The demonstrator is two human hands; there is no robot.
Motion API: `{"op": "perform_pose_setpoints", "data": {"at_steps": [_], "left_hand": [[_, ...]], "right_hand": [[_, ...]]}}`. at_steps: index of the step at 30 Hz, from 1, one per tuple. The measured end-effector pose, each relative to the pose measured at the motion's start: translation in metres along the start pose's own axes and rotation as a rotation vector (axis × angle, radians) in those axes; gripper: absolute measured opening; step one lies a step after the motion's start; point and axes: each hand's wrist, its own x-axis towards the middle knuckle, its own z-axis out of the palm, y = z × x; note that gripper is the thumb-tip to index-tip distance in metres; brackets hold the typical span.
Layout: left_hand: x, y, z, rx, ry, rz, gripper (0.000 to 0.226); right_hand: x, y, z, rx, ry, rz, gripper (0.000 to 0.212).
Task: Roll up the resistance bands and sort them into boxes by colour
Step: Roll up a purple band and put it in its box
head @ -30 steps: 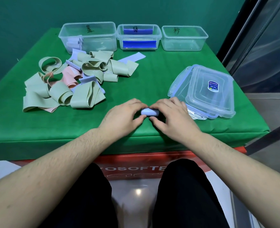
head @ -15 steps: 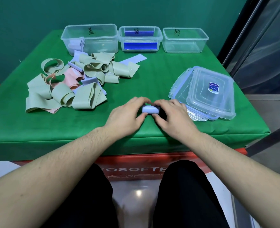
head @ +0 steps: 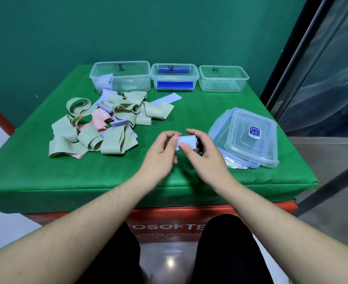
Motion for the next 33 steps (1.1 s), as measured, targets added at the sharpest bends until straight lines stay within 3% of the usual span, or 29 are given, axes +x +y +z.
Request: {"op": "perform_pose_setpoints", "data": {"at_steps": [5,9,13,21,25,29,33], "left_hand": [[-0.004,0.026,0.005,-0.243,0.068,-0.144,0.029],[-0.009,0.045,0.010,-0.463,0.092,-0.255,0.039],[-0.009,0.056,0.005,-0.466,0.092,-0.299,0.046],[0.015,0.070,-0.006,-0.621,0.038,-0.396,0.028],[0.032,0.073,-0.017,-0.705,0.035,-0.474,0.024],[0.044,0.078,-0.021,-0.760,0.021,-0.517,0.033],[0.063,0.081,-0.021,-0.775,-0.004,-0.512,0.044]], "right_hand": [[0.003,-0.025,0.000,0.063,0.059,-0.049,0.016],[0.004,-0.040,-0.001,0.013,0.098,-0.085,0.025],[0.009,-0.054,0.000,-0.050,0.064,-0.089,0.034],[0.031,-0.077,0.003,-0.001,-0.138,-0.103,0.025],[0.046,-0.081,0.002,-0.117,-0.190,-0.245,0.038],[0.063,-0.079,0.005,-0.266,-0.181,-0.353,0.035],[0.079,-0.081,0.014,-0.110,-0.244,-0.242,0.036]]}}
